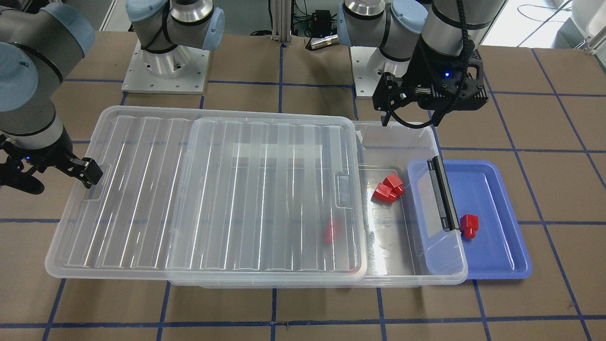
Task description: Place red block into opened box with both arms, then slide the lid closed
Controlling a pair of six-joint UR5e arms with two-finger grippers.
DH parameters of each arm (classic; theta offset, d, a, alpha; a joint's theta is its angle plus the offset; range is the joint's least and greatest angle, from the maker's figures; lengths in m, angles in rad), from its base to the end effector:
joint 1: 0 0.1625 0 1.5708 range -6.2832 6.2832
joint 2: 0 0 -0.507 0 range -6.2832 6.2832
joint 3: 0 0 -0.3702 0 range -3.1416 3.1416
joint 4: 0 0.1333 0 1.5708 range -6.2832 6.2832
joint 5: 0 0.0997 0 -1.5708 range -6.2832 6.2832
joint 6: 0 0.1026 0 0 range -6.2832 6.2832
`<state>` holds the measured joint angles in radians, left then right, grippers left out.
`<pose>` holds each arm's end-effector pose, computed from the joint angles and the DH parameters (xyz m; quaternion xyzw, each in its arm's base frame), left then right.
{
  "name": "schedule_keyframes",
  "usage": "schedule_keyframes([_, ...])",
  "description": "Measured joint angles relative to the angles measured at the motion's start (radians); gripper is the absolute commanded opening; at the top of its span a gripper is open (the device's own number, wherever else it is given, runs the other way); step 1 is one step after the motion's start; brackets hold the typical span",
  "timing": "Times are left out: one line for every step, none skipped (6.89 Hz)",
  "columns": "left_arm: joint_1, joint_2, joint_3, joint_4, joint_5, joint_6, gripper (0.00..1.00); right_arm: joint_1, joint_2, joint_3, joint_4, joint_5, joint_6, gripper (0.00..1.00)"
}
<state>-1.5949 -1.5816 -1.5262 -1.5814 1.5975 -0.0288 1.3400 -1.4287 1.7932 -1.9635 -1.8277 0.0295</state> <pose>-0.1420 -0.4742 0.5818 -0.0025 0.9998 -0.0119 0.0130 -0.0146 -0.5309 0.4360 -0.1305 -0.9830 0.0010 0.1288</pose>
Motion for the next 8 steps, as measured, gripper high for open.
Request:
schedule_keyframes([0.007,-0.001,0.002,-0.003,0.004,0.025,1.0,-0.023,0.0,0.0,0.006,0.002,0.0,1.0])
schedule_keyframes([0.03,-0.002,0.005,-0.005,0.006,0.075,1.0,-0.036,-0.002,-0.002,0.022,0.005,0.0,1.0])
schedule_keyframes([0.092,-0.004,0.002,-0.005,0.004,0.159,1.0,-0.041,-0.004,-0.006,0.035,0.007,0.0,1.0])
schedule_keyframes([0.19,-0.01,-0.01,-0.005,-0.001,0.281,1.0,-0.041,-0.011,-0.009,0.046,0.008,-0.001,1.0])
schedule_keyframes([0.303,-0.025,-0.032,0.001,-0.005,0.4,1.0,-0.041,-0.029,-0.016,0.069,0.009,-0.001,1.0])
schedule_keyframes([0.392,-0.052,-0.055,0.027,-0.007,0.51,1.0,-0.034,-0.055,-0.048,0.129,0.02,0.0,1.0])
schedule_keyframes([0.439,-0.095,-0.082,0.092,-0.008,0.626,1.0,-0.013,-0.079,-0.108,0.222,0.063,0.004,1.0])
schedule_keyframes([0.464,-0.14,-0.118,0.181,-0.007,0.742,1.0,0.029,-0.091,-0.18,0.302,0.138,0.011,1.0])
